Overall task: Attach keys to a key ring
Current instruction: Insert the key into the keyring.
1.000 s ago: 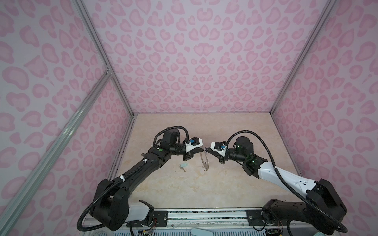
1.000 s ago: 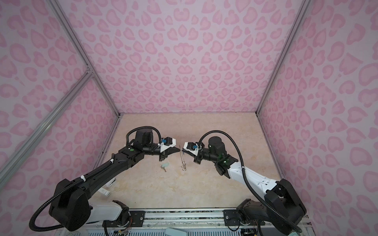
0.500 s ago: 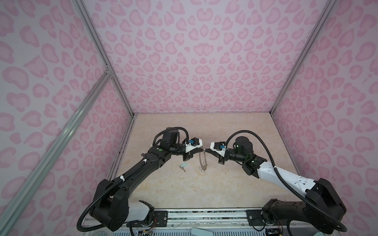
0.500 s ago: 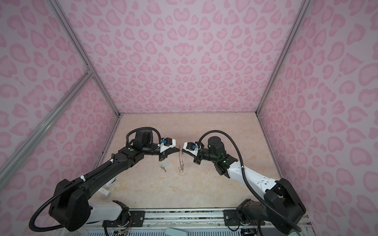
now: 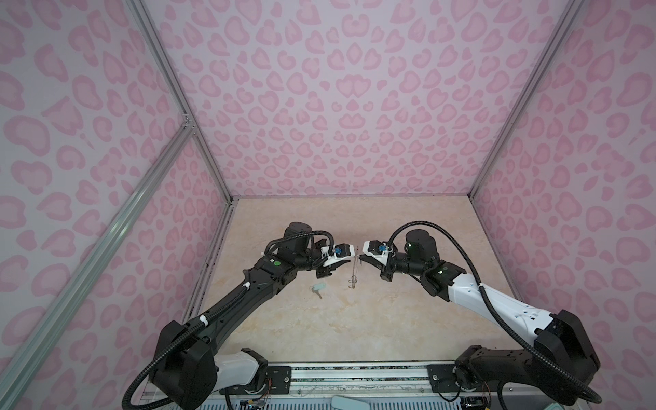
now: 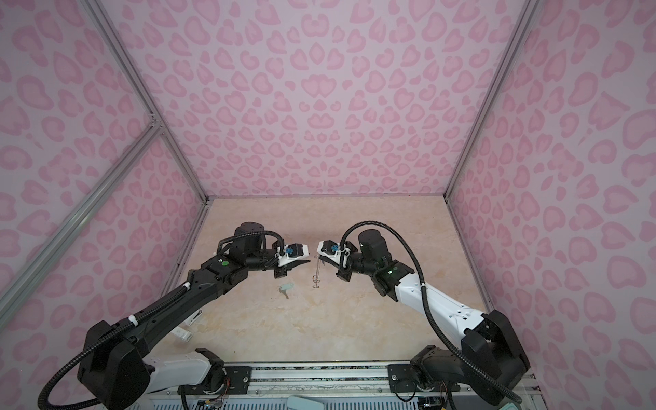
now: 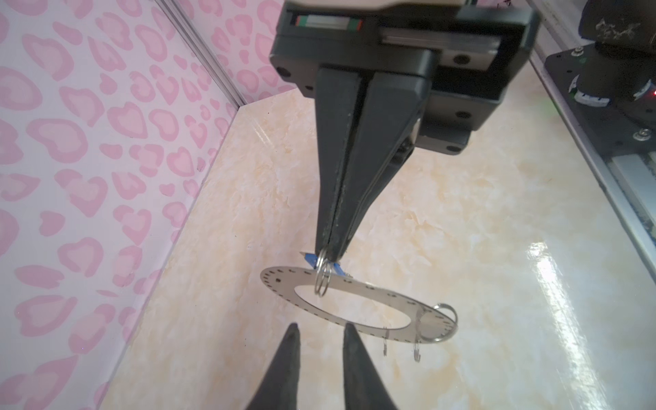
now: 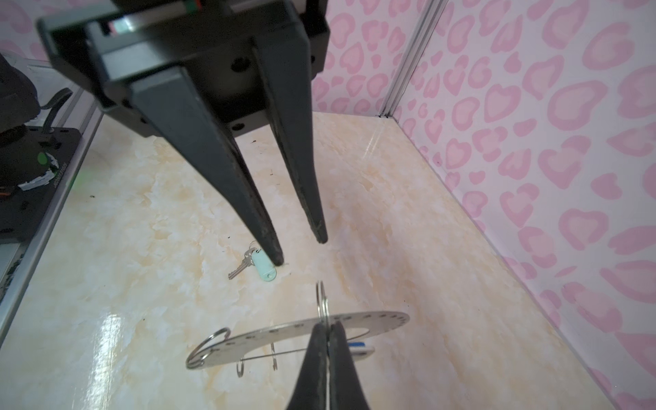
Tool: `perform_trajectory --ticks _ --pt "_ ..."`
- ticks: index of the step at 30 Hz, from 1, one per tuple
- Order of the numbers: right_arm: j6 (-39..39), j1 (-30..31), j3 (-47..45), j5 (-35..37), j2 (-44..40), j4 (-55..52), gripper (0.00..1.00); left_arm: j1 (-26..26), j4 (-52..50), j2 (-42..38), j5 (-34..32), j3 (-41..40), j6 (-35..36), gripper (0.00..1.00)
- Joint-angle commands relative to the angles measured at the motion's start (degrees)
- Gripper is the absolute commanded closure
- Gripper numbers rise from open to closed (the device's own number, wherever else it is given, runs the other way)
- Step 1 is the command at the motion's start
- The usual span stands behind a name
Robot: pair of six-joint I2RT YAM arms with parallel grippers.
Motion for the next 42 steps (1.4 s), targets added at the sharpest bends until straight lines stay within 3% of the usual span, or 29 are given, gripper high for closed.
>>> perform_trajectory --ticks 1,7,30,42 --pt "-1.64 0.00 1.17 0.83 0.60 -5.13 1.00 -1.76 0.68 -0.71 -7.18 0.26 4.42 0.76" --pt "-1.93 -0.01 1.94 0.56 0.78 -6.79 1.00 -4.24 3.90 -1.22 -11.75 -0.62 6.25 0.76" --pt "2.08 -0.09 2.08 -1.94 0.82 -5.35 1.00 -6.72 5.63 -1.72 -9.39 -2.69 7.29 0.77" --pt "2.38 0.35 2.70 -2.90 1.30 -5.92 1.00 -9.07 8.90 -1.76 -15.68 -4.13 9.14 0.80"
